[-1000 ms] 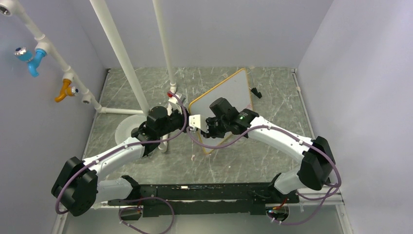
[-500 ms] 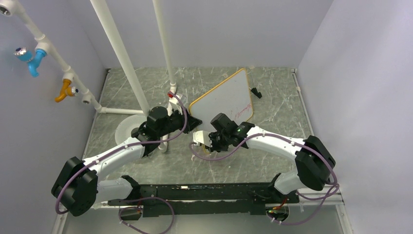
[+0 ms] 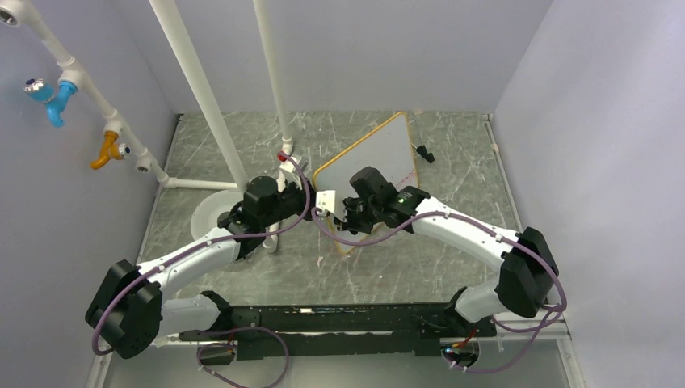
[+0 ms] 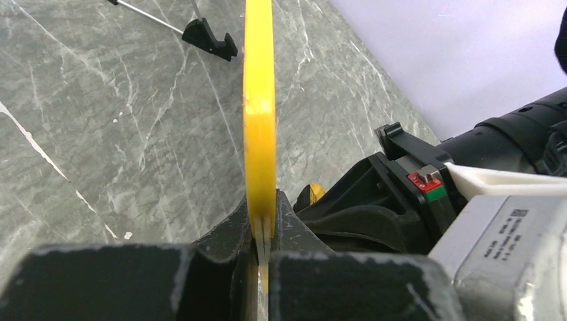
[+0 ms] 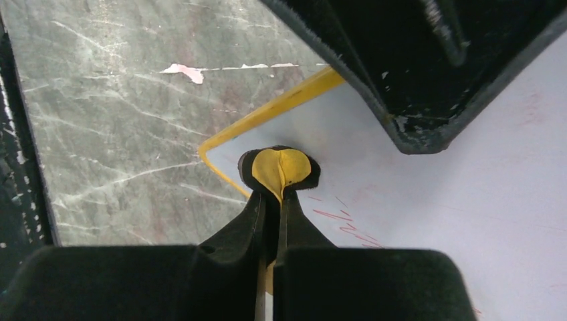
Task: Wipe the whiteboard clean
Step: Erase the whiteboard at the center of the board.
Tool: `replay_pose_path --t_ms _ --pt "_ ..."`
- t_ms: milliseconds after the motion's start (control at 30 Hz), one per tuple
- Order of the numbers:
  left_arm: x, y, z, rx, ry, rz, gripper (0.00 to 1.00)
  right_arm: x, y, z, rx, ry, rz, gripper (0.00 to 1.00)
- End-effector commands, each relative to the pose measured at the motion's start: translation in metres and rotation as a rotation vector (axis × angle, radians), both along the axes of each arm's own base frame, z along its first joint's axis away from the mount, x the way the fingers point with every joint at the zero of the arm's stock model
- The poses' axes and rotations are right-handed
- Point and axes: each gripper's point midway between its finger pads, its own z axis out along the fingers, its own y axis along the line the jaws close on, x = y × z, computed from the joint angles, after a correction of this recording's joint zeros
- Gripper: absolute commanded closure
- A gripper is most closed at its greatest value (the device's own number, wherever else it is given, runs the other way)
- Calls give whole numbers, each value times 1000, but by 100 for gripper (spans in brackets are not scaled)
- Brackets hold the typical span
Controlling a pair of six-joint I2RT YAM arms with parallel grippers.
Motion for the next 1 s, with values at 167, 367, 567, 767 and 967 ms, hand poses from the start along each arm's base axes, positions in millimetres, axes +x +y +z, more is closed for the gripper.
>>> replay_pose_path --t_ms 167,367,567,767,967 --pt "-41 -25 38 -141 23 -209 100 0 -7 -50 -15 -75 55 100" --pt "-41 -27 36 -144 30 -217 100 13 9 -25 37 -95 33 100" --pt "-43 -27 34 -143 35 -220 100 54 22 47 174 -178 -84 100" --pt "-43 -27 33 -145 34 -222 100 53 15 44 223 -104 -118 100" --pt "-45 -24 35 -142 21 -225 100 48 -19 -27 65 -23 -145 100"
